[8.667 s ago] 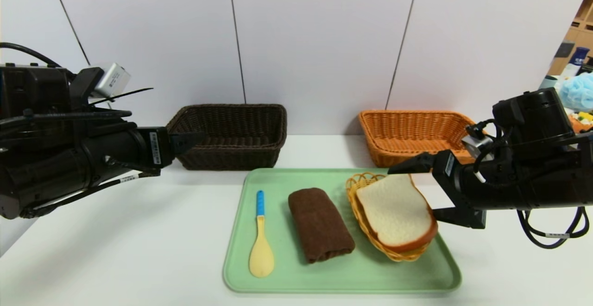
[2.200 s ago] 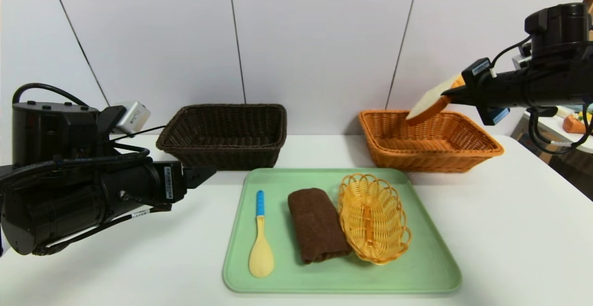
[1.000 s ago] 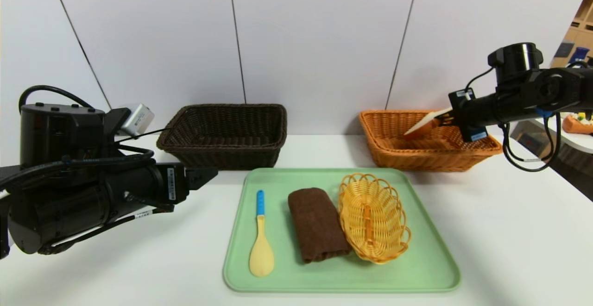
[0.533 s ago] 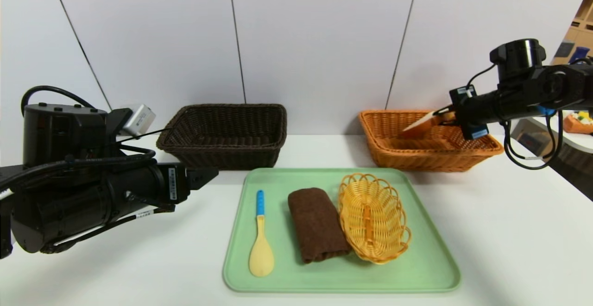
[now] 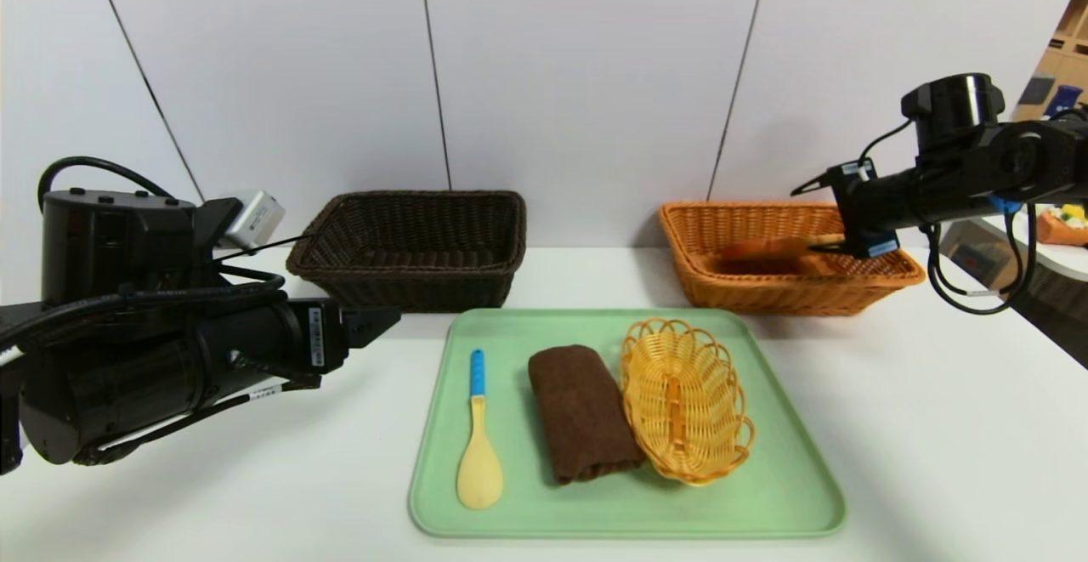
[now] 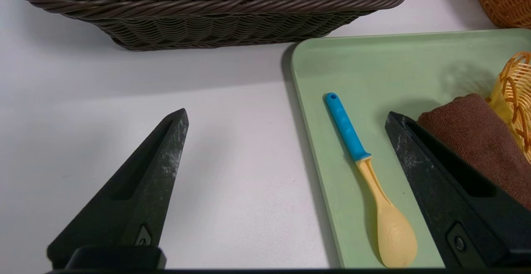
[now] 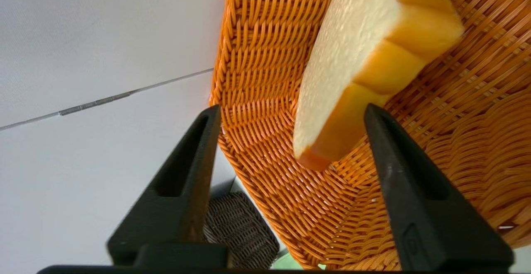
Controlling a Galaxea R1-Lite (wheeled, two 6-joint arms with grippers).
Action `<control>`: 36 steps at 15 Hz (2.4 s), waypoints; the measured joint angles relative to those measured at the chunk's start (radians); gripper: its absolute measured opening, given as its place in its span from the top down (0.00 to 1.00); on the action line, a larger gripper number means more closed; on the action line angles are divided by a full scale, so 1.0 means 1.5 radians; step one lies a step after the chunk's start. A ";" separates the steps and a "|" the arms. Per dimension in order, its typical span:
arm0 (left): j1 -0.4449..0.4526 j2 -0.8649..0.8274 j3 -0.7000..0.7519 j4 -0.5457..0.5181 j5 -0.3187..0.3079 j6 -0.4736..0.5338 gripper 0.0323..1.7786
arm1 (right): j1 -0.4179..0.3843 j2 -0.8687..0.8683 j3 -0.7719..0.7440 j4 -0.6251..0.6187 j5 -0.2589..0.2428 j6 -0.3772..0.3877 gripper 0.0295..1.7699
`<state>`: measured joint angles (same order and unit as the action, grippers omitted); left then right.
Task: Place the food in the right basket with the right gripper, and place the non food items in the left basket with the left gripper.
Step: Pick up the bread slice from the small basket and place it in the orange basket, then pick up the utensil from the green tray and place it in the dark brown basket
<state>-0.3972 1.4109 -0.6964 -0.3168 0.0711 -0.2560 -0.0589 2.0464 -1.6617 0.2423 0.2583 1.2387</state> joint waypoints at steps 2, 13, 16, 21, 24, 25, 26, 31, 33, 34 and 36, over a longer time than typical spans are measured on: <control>0.000 0.000 0.000 0.000 0.000 0.000 0.05 | 0.000 -0.007 0.003 0.001 0.000 0.000 0.25; -0.033 0.000 0.002 0.000 0.003 -0.002 0.05 | 0.093 -0.198 0.018 0.131 -0.001 -0.037 0.09; -0.052 0.000 0.004 0.001 0.004 -0.002 0.05 | 0.189 -0.260 0.019 0.203 -0.010 -0.075 0.07; -0.065 -0.006 0.007 0.006 0.003 -0.001 0.05 | 0.341 -0.321 0.027 0.357 -0.112 -0.212 0.05; -0.066 -0.012 0.010 0.006 0.003 0.004 0.05 | 0.371 -0.346 0.055 0.370 -0.206 -0.308 0.05; -0.070 -0.013 0.010 0.007 0.003 0.005 0.05 | 0.376 -0.355 0.068 0.372 -0.232 -0.339 0.04; -0.075 -0.014 0.010 0.008 0.003 0.007 0.05 | 0.380 -0.367 0.089 0.374 -0.257 -0.379 0.04; -0.113 -0.015 -0.007 0.074 0.039 0.029 0.05 | 0.393 -0.452 0.226 0.373 -0.386 -0.609 0.04; -0.138 -0.014 -0.041 0.145 0.067 0.029 0.05 | 0.395 -0.482 0.255 0.373 -0.389 -0.645 0.04; -0.152 -0.013 -0.072 0.199 0.082 0.027 0.05 | 0.395 -0.492 0.266 0.373 -0.389 -0.646 0.04; -0.176 -0.009 -0.152 0.318 0.096 0.024 0.05 | 0.395 -0.507 0.284 0.374 -0.389 -0.642 0.04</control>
<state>-0.6609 1.3970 -0.9251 0.1606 0.2155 -0.2202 0.5334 1.2864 -1.2357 0.8028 -0.3247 0.2755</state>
